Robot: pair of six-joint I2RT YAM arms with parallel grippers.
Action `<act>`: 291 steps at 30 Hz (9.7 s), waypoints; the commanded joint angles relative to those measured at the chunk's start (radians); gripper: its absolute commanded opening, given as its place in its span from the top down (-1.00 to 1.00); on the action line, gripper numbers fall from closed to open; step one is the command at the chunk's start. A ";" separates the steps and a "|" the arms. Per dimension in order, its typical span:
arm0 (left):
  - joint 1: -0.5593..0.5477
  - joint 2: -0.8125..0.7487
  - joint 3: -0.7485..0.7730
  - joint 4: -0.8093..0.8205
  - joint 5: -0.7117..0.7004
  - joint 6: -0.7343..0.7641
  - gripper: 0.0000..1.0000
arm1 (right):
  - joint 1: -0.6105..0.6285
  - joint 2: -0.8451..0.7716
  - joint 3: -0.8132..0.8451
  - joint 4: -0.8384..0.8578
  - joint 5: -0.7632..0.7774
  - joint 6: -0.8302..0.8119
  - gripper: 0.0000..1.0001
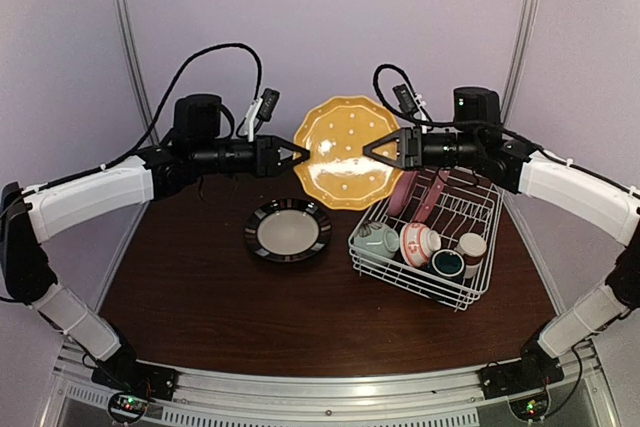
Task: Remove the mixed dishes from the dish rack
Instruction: Pass from the right arm to the left, then place the plate on the plate, then grab the plate from the dish rack.
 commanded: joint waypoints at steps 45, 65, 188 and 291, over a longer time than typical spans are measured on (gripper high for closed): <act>0.143 0.089 -0.056 0.153 0.088 -0.376 1.00 | -0.143 -0.010 -0.042 0.100 0.122 0.116 -0.99; 0.263 0.202 -0.057 -0.130 -0.141 -0.377 1.00 | -0.201 -0.070 -0.069 0.045 0.137 0.082 -0.99; 0.162 -0.139 -0.246 0.039 -0.571 -0.064 -0.95 | -0.226 -0.255 -0.016 -0.455 0.923 -0.027 -0.99; 0.162 -0.097 -0.160 -0.155 -0.733 -0.117 -0.95 | -0.305 0.188 -0.005 -0.304 0.743 0.391 0.21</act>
